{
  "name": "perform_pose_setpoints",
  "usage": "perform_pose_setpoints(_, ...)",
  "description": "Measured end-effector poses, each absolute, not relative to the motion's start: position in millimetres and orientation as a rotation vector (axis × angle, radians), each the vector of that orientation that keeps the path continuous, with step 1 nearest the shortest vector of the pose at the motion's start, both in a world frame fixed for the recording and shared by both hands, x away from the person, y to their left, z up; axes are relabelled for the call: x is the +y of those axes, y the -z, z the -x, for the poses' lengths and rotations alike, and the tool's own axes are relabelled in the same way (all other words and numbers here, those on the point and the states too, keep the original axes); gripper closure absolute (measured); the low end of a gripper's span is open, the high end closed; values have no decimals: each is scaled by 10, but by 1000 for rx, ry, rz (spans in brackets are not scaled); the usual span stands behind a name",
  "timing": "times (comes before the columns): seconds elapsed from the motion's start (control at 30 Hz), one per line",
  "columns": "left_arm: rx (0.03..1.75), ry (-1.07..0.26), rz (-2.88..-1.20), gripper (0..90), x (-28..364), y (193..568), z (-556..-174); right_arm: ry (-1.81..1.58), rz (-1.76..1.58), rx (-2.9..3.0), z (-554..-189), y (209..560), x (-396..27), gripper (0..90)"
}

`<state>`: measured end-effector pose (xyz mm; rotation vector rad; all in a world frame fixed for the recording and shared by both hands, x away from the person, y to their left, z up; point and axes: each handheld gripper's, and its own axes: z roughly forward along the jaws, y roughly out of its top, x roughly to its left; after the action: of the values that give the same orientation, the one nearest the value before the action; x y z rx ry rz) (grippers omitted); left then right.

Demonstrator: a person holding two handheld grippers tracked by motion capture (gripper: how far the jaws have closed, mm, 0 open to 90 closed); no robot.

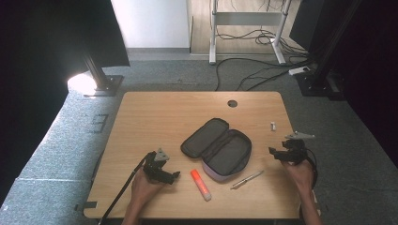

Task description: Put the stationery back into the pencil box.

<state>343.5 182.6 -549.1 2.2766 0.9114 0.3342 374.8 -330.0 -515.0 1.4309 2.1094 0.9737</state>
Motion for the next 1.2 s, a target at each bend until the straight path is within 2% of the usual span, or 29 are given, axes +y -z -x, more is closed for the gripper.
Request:
perform_pose_setpoints(0.87, 913, -335, -2276, 0, 1826, 5490, -3436, -910, -1410, 2089, -4212, 5129, -3299, 429)
perform_pose_setpoints(1.2, 914, -334, -2273, 0, 1824, 5491, -3438, -879, -1425, 2076, -4371, 5182, -3336, 440)
